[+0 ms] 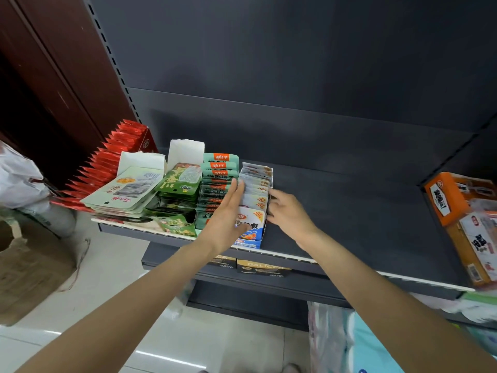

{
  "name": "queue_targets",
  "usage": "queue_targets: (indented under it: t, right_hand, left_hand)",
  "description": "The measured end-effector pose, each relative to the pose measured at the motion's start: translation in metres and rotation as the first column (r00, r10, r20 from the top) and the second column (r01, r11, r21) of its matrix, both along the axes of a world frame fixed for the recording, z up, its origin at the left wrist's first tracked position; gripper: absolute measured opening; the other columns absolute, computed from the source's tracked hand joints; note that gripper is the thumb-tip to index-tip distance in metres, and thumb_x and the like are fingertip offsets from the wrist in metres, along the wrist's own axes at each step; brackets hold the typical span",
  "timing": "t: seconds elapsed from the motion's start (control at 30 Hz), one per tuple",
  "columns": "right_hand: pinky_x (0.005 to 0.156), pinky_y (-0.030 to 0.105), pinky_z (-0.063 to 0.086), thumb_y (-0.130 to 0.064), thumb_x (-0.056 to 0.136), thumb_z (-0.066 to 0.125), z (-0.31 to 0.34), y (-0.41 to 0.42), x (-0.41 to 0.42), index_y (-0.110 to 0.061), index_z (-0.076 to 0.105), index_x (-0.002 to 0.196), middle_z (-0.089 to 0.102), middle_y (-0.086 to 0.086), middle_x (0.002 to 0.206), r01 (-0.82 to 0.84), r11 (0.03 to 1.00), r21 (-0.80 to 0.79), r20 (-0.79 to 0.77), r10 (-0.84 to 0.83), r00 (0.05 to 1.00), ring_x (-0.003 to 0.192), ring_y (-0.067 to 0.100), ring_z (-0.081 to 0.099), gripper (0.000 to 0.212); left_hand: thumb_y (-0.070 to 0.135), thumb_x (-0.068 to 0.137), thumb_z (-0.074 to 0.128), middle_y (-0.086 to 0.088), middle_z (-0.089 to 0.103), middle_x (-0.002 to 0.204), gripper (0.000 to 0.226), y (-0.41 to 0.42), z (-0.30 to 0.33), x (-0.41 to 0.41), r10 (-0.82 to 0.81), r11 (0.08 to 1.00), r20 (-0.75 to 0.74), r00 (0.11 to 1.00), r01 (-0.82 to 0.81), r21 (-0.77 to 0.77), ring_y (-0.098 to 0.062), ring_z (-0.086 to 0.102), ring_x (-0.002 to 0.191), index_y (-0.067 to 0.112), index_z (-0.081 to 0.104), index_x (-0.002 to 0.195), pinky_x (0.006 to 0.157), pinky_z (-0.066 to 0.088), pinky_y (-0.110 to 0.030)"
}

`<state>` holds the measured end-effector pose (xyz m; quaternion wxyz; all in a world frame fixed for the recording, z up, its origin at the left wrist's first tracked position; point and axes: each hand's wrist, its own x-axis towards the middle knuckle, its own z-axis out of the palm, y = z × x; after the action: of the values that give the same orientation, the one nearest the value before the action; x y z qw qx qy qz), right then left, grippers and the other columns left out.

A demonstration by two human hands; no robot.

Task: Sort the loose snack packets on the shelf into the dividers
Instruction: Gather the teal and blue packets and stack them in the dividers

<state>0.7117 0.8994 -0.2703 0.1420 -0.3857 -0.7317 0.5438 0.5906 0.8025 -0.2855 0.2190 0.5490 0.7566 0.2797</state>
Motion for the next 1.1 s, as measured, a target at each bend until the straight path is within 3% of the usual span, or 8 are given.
queue_targets:
  t: [0.17,0.33,0.5,0.63,0.83,0.9,0.97,1.1]
  right_hand:
    - [0.084,0.020,0.048,-0.013,0.094,0.054,0.006,0.013,0.000,-0.008,0.059,0.118,0.065,0.005,0.114,0.021,0.933,0.360,0.118,-0.067,0.991,0.101,0.014,0.062,0.025]
    - [0.085,0.036,0.053,-0.015,0.088,0.063,0.006,0.020,-0.009,-0.009,0.065,0.112,0.068,0.008,0.109,-0.084,0.879,0.469,0.195,-0.010,0.981,0.099,0.021,0.064,0.025]
    - [0.073,0.033,0.053,-0.015,0.092,0.057,0.001,0.022,-0.017,-0.013,0.064,0.090,0.070,0.008,0.099,-0.083,0.895,0.438,0.183,0.001,0.983,0.094,0.021,0.065,0.007]
    - [0.076,0.038,0.055,-0.013,0.089,0.060,0.002,0.032,-0.017,-0.020,0.059,0.075,0.069,0.003,0.090,-0.129,0.942,0.310,0.169,0.079,0.982,0.090,0.019,0.067,0.016]
    - [0.069,0.017,0.052,-0.023,0.088,0.062,-0.007,0.039,-0.007,-0.013,0.064,0.089,0.070,0.001,0.087,0.228,0.891,0.392,-0.087,-0.210,0.974,0.077,0.009,0.065,0.011]
    - [0.072,0.009,0.046,-0.012,0.085,0.065,-0.005,0.045,-0.004,-0.012,0.061,0.102,0.065,0.002,0.099,0.191,0.882,0.430,-0.043,-0.191,0.981,0.083,0.008,0.061,0.017]
    - [0.080,0.018,0.049,-0.006,0.082,0.067,-0.004,0.051,-0.004,-0.011,0.058,0.110,0.064,0.004,0.104,0.057,0.921,0.385,0.041,-0.078,0.996,0.090,0.010,0.061,0.029]
    - [0.078,0.023,0.052,-0.007,0.080,0.070,-0.006,0.057,-0.010,-0.011,0.052,0.099,0.066,0.002,0.096,0.059,0.937,0.344,0.011,-0.067,0.998,0.086,0.012,0.064,0.027]
  left_hand:
    - [0.017,0.091,0.060,0.003,-0.014,0.157,0.087,0.003,-0.002,0.001,0.011,1.000,-0.219,0.976,-0.015,-0.018,-0.013,-0.003,0.146,0.015,-0.004,0.150,0.117,0.016,-0.027]
    - [0.026,0.094,0.055,-0.001,-0.019,0.156,0.087,0.005,-0.001,-0.001,-0.018,0.998,-0.382,0.924,-0.004,-0.057,-0.012,-0.016,0.144,0.012,-0.010,0.149,0.116,0.002,-0.025]
    - [0.029,0.095,0.052,-0.004,-0.020,0.156,0.086,0.004,0.003,0.000,-0.039,0.997,-0.420,0.907,0.008,-0.076,-0.015,-0.017,0.144,0.009,-0.013,0.148,0.115,-0.002,-0.025]
    - [0.031,0.096,0.050,-0.004,-0.023,0.155,0.085,0.000,0.004,0.000,-0.067,0.995,-0.463,0.884,0.022,-0.100,-0.015,-0.018,0.143,0.009,-0.013,0.148,0.115,-0.005,-0.025]
    - [0.039,0.096,0.046,-0.007,-0.024,0.155,0.086,0.015,0.008,-0.003,-0.075,0.985,-0.567,0.820,-0.027,-0.170,-0.018,-0.019,0.143,0.008,-0.017,0.147,0.116,-0.005,-0.030]
    - [0.040,0.096,0.045,-0.008,-0.024,0.155,0.087,0.017,0.009,-0.003,-0.082,0.982,-0.581,0.810,-0.032,-0.184,-0.019,-0.019,0.143,0.007,-0.018,0.146,0.116,-0.005,-0.032]
    - [0.039,0.096,0.045,-0.008,-0.024,0.155,0.087,0.018,0.009,-0.003,-0.085,0.982,-0.580,0.810,-0.030,-0.186,-0.019,-0.019,0.143,0.007,-0.018,0.146,0.115,-0.007,-0.031]
    - [0.038,0.096,0.046,-0.008,-0.025,0.154,0.088,0.017,0.009,-0.003,-0.071,0.985,-0.558,0.827,-0.029,-0.169,-0.018,-0.020,0.143,0.007,-0.019,0.146,0.114,-0.008,-0.029]
